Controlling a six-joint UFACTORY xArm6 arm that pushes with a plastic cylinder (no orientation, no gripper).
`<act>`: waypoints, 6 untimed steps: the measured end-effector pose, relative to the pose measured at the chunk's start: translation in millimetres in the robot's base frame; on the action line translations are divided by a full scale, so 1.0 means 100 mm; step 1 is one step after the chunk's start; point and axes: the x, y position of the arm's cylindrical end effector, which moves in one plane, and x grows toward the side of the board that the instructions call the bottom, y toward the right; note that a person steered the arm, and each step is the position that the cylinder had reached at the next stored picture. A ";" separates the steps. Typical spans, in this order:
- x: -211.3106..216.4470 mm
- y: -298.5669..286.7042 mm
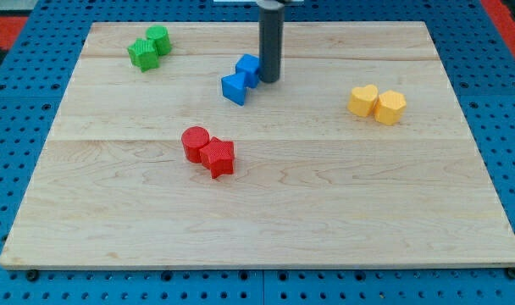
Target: Push the blue blocks into green blocks
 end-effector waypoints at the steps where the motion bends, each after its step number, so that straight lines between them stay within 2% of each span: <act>1: -0.13 -0.95; 2: -0.14 -1.10; 3: -0.40 -1.34; 4: -0.47 -1.57; 5: -0.30 -0.75; 6: 0.16 -0.07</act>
